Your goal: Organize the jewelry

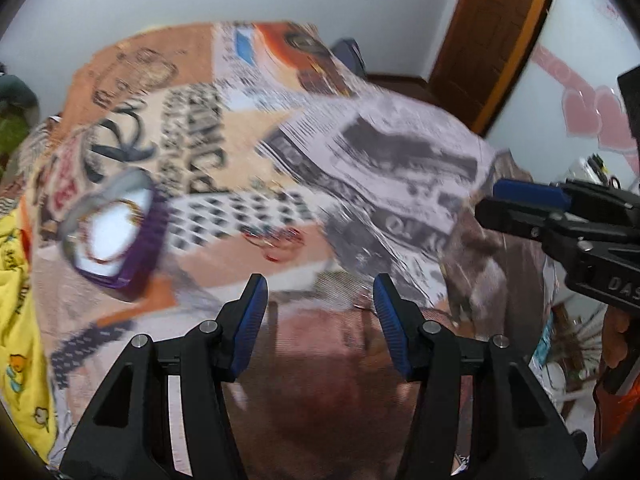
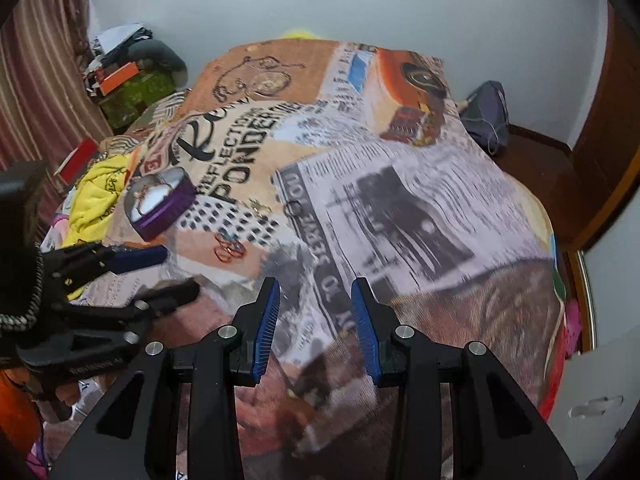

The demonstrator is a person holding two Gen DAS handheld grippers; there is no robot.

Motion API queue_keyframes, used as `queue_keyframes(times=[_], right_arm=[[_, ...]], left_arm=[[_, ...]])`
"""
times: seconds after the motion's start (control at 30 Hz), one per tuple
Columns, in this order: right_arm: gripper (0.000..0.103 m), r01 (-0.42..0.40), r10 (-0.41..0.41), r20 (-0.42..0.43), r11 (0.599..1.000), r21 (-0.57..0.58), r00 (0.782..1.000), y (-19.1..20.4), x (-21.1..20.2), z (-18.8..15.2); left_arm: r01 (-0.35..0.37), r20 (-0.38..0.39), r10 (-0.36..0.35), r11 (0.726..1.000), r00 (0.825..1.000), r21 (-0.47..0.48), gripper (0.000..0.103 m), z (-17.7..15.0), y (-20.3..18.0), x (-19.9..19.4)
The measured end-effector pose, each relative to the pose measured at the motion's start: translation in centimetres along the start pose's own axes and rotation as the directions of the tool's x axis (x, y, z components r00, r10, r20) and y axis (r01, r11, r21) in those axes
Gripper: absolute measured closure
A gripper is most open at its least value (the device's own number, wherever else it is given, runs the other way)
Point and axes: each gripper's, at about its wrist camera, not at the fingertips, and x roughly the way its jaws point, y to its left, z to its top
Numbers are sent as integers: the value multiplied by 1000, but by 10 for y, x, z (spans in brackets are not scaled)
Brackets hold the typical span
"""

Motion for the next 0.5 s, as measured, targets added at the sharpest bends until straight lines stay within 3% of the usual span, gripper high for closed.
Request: queue_keyframes(times=[0.07,0.1,0.3,0.4,0.5], right_arm=[[69,-3,3,-7,1000,14,1000,-5,1,-4],[69,-6,6,-10,1000,23,1000,-7,2,-5],[69,-20,21,-27,999,40,999,-12,6,-10],[69,-28,29,-33,999,38,999,-9,9,-9],[69,-35,36,-38,999,31,999,-6,15,-6]], left_arm=[[10,-23,-10,1000,1000,8,54,-1,-7,11],[20,-35,-19,1000,999,11,63,-1,-10,16],[81,-86,-81,997,993,-5,89,-6,-14,39],[98,-70,-99,995,993,-17,91,-8,-11,35],[68,-46,-69,997,997,-25,91,-9,-1,26]])
